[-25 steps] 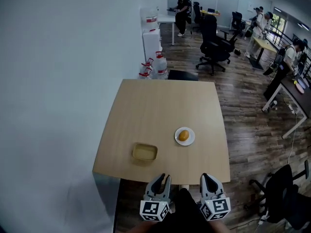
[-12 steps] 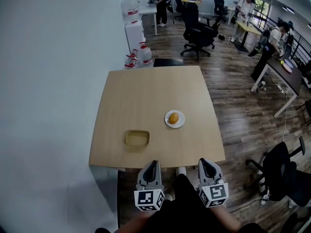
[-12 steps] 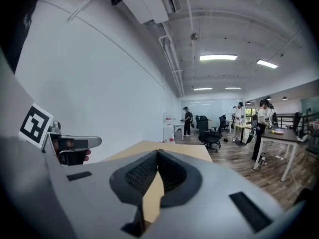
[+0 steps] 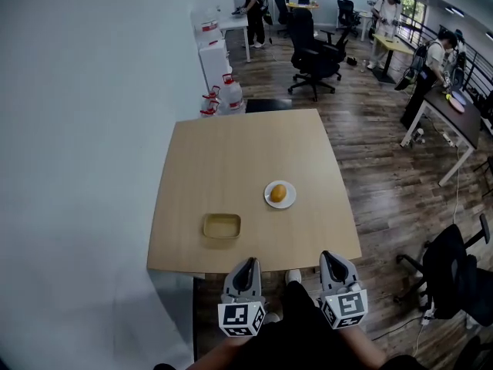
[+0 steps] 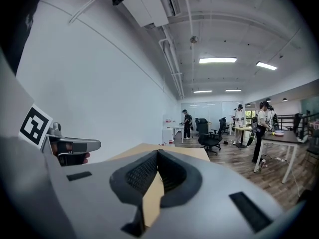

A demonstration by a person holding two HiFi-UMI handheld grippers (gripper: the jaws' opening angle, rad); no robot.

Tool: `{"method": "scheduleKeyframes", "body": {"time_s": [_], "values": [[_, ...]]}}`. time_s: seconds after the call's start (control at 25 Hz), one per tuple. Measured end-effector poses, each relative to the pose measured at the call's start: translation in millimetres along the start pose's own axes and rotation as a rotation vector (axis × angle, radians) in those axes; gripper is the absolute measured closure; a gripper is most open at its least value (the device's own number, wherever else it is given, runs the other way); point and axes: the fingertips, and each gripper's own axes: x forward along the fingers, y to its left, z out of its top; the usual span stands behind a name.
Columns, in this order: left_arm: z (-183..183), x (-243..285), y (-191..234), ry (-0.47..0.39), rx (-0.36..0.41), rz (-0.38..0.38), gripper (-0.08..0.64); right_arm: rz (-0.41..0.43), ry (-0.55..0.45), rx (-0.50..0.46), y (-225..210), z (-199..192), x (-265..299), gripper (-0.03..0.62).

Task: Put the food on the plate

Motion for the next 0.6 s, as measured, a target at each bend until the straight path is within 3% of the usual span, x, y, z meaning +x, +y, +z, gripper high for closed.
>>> {"method": "scheduleKeyframes", "body": {"time_s": [0.12, 0.32, 0.6], "values": [[1, 4, -3, -0.003, -0.056, -0.026, 0.531, -0.006, 0.001, 0.015, -4, 2, 1, 0.532], [4, 11, 3, 0.016, -0.015, -0.013, 0.531, -0.009, -0.004, -0.002, -5, 6, 9, 0.532], [14, 18, 22, 0.004, -0.022, 0.003, 0.531, 0.009, -0.022, 0.0, 6, 28, 22, 0.532]]}}
